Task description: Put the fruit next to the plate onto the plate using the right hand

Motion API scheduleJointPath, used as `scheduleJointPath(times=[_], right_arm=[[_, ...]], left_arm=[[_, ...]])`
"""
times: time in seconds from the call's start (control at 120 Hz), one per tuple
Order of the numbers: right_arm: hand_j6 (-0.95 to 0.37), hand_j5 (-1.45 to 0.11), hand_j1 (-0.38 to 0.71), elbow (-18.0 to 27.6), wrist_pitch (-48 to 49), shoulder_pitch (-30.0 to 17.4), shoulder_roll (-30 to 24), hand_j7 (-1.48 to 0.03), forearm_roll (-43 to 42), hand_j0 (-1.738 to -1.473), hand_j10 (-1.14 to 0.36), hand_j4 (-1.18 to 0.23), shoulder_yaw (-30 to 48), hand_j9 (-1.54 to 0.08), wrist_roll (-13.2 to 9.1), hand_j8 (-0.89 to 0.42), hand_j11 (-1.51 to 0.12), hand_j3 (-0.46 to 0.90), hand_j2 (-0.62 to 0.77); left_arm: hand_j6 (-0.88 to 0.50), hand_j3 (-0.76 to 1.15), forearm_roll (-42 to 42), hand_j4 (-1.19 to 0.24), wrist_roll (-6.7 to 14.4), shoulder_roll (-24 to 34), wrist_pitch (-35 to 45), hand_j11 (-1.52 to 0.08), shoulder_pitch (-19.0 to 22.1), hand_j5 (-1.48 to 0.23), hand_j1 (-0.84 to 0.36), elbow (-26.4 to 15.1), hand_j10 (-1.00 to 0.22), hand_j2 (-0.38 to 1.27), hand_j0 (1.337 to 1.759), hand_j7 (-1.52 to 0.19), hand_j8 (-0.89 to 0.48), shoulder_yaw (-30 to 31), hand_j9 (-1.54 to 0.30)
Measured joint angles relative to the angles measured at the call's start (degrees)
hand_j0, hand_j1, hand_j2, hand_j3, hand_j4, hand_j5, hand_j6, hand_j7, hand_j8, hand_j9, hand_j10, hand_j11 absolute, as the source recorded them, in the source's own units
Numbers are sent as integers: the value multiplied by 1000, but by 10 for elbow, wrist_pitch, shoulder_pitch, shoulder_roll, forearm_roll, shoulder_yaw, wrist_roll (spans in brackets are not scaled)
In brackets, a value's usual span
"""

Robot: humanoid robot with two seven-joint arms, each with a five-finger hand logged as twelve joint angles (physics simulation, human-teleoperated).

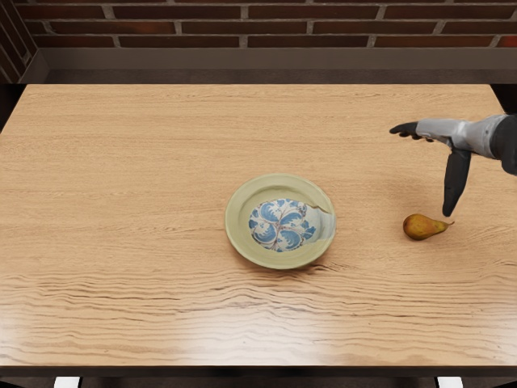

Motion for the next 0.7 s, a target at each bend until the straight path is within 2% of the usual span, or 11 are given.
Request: scheduleJointPath(times=[0.208,0.367,0.7], right_arm=[[-43,-45,-310,26,-24,-52,18,-44,-32,-1658,-39,-40,0,-45,-7,-41,-45,0,-5],[-67,-76,-282,47,-35,-74,16,-75,-46,-1658,-63,-65,0,-76,-8,-65,-76,0,-10],[-73,-83,-276,53,-184,-168,49,-82,-181,-1658,-69,-70,0,-83,-8,-71,-83,0,-10]], left_arm=[[0,0,0,0,0,0,0,0,0,0,349,0,0,0,1658,0,0,0,0],[0,0,0,0,0,0,0,0,0,0,349,0,0,0,1658,0,0,0,0],[0,0,0,0,0,0,0,0,0,0,349,0,0,0,1658,0,0,0,0]])
